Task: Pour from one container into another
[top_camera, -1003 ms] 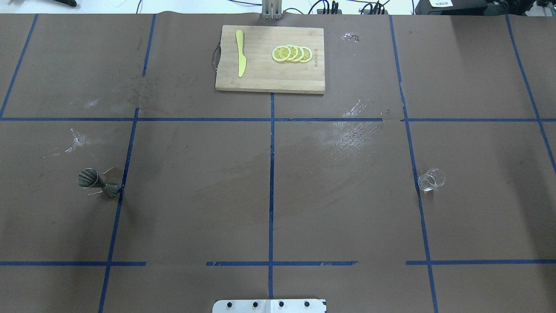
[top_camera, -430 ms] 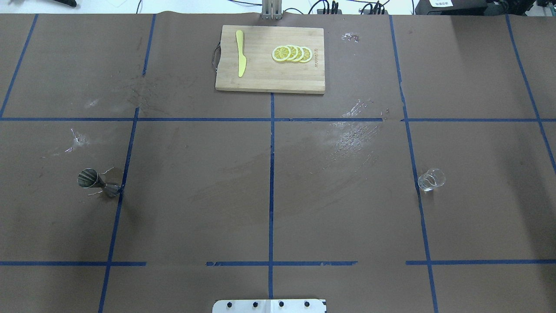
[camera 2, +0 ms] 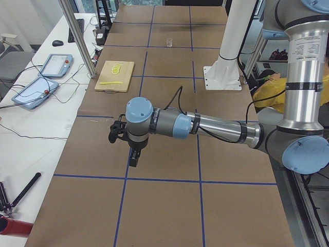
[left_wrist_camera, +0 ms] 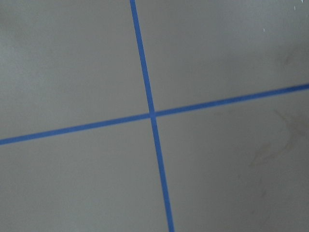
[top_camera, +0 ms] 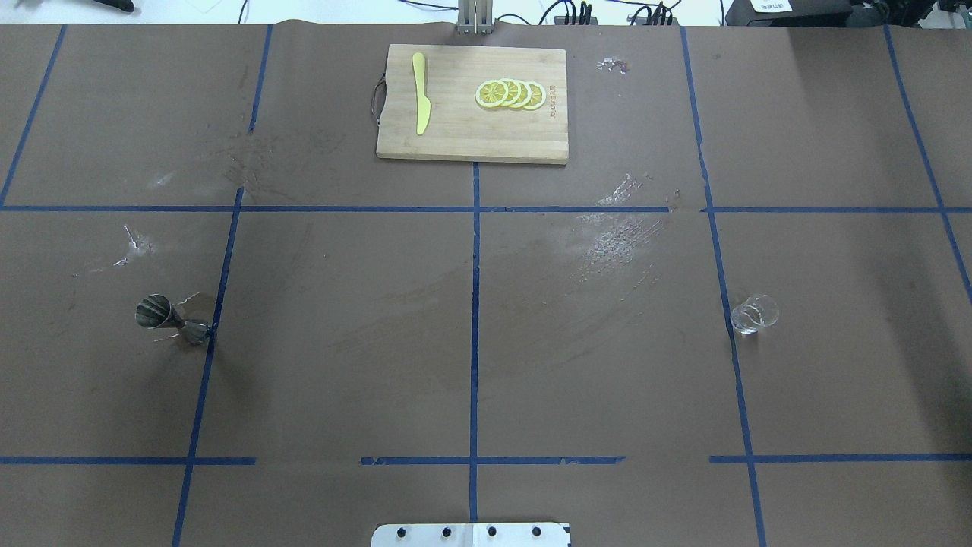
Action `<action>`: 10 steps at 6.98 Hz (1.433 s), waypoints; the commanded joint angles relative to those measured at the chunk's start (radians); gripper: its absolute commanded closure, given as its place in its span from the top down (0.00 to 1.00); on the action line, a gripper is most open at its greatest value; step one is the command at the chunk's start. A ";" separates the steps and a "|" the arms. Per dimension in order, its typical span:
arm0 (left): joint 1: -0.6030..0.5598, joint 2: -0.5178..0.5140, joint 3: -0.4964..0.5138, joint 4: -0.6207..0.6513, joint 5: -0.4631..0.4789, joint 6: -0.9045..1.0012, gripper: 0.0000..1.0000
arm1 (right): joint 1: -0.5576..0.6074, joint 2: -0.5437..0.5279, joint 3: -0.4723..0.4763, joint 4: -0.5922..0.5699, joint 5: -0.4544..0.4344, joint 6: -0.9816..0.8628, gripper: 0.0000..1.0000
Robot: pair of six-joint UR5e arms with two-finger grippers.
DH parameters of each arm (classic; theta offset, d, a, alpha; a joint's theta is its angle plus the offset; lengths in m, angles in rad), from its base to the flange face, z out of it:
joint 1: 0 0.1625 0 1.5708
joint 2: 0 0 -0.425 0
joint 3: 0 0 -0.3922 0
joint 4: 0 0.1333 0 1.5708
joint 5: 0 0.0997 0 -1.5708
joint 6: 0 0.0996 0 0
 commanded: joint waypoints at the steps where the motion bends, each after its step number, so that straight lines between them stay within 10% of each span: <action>1: 0.003 0.007 0.063 -0.327 -0.101 -0.017 1.00 | 0.001 -0.001 -0.018 0.052 0.003 0.003 1.00; 6: 0.044 -0.050 0.133 -0.919 -0.098 -0.172 1.00 | 0.000 0.003 -0.027 0.052 0.033 0.005 1.00; 10: 0.459 0.054 -0.061 -1.088 0.480 -0.619 1.00 | 0.001 -0.007 -0.032 0.145 0.047 0.003 1.00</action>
